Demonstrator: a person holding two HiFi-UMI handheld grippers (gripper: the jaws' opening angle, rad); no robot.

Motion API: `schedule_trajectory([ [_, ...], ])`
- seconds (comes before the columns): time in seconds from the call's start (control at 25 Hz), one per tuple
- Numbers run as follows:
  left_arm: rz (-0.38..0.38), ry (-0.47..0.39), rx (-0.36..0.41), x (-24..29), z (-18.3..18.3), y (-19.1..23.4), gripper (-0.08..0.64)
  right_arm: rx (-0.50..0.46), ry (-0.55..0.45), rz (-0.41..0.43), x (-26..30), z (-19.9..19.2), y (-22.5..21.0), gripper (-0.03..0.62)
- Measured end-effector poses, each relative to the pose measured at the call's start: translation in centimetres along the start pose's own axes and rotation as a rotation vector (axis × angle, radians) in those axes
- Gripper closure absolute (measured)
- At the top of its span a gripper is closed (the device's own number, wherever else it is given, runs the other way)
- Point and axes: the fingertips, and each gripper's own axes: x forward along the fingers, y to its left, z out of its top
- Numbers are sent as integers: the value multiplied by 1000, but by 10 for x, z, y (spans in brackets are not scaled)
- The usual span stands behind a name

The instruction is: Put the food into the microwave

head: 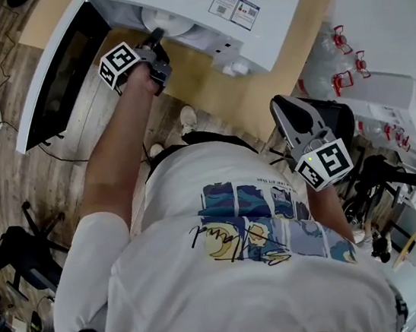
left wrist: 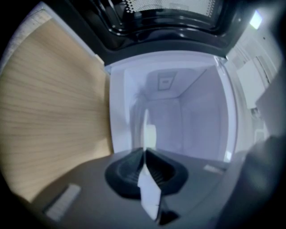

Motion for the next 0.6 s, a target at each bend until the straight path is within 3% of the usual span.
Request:
schedule_trajectory([
  [0.28, 73, 38, 56, 2, -1, -1, 532, -1, -6, 11, 4, 1, 3, 565],
  [0.44, 116, 27, 127, 0, -1, -3, 517, -1, -7, 14, 3, 0, 3, 565],
  [0.6, 156, 21, 240, 0, 3, -10, 457, -5, -14, 15, 2, 2, 3, 565],
])
